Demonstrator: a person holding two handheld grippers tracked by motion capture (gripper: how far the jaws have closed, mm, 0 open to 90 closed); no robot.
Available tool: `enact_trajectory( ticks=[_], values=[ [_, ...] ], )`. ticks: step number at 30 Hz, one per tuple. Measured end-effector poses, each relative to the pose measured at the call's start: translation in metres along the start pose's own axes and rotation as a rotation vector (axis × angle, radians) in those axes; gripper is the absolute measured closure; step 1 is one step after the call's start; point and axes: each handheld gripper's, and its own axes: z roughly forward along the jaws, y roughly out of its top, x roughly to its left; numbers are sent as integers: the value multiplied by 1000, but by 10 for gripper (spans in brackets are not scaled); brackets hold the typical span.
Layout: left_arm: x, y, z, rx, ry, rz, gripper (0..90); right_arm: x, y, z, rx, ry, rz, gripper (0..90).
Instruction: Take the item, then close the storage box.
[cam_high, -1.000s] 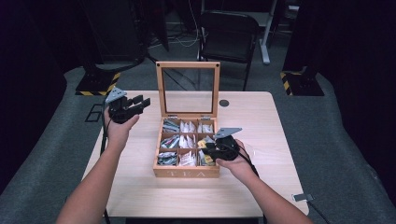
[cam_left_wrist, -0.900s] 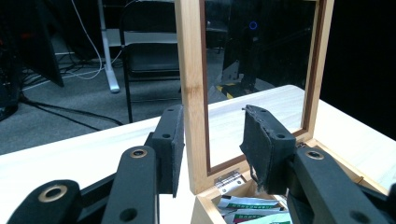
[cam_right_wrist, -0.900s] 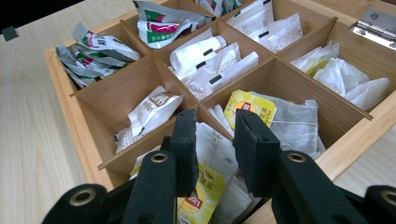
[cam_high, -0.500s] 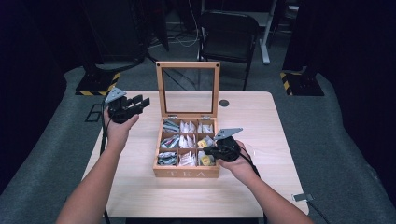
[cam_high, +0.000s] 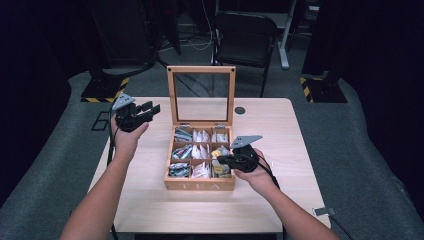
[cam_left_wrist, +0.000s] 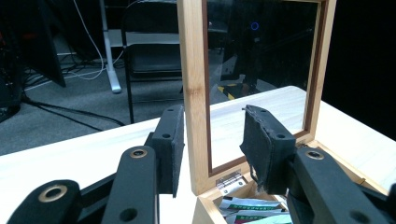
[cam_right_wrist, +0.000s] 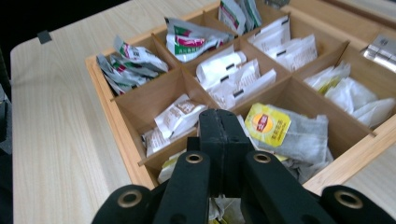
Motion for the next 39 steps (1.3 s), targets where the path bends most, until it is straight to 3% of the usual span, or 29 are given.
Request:
enact_trajectory(
  ticks=[14,18,39],
  values=[
    [0,0,0,3,-1,1,585,1,22,-24,-57,-8,-26,900],
    [0,1,0,3,0,2,585,1,25,-30,-68,-15,-10,900],
    [-2,2,2,-1,1,3,583,-22,25,-77,-126,-112,19,900]
  ],
)
